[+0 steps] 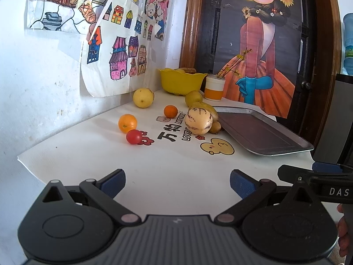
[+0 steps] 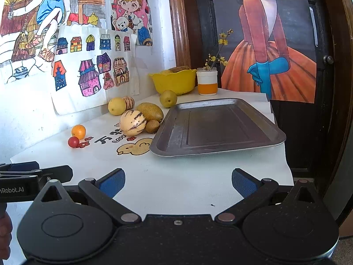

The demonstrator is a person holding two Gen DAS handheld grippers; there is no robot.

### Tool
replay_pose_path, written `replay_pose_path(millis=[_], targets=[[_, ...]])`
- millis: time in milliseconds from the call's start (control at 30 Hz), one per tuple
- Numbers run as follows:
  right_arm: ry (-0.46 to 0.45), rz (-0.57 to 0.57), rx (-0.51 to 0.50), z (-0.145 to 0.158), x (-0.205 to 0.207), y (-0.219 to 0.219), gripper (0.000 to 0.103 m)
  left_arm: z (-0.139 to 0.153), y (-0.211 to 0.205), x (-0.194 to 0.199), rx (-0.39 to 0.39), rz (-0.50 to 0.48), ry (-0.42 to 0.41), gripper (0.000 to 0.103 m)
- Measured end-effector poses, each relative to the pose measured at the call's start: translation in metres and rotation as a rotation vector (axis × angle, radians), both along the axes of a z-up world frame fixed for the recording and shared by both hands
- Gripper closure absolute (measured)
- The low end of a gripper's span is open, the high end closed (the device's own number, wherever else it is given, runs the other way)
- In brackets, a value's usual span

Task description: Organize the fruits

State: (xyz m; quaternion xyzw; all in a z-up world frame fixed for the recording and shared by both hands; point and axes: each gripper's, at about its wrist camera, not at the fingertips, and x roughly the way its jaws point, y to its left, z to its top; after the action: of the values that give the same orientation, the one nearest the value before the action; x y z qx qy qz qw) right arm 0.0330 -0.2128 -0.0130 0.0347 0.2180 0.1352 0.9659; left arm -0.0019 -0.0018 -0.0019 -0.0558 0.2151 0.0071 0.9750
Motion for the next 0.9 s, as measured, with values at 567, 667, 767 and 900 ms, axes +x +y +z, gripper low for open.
replay_pose_path(millis=[567, 667, 767, 900], targets=[[0.002, 0.001, -0.001, -0.0003, -0.0012, 0.0016, 0.001, -0.0013, -0.0014, -0.0005, 0.003, -0.004, 0.001, 0.0], [0.003, 0.002, -0.002, -0.0006, -0.0014, 0.001, 0.001, -0.0011, -0.0013, -0.0004, 0.002, -0.004, 0.002, 0.0], [0.002, 0.002, -0.002, -0.0007, -0.0018, 0.0011, 0.001, -0.0014, -0.0019, -0.0006, 0.002, -0.004, 0.002, 0.0], [0.004, 0.001, -0.004, -0.0007, -0.0019, 0.0019, 0.001, -0.002, -0.0023, -0.0007, 0.003, -0.005, 0.002, 0.0]])
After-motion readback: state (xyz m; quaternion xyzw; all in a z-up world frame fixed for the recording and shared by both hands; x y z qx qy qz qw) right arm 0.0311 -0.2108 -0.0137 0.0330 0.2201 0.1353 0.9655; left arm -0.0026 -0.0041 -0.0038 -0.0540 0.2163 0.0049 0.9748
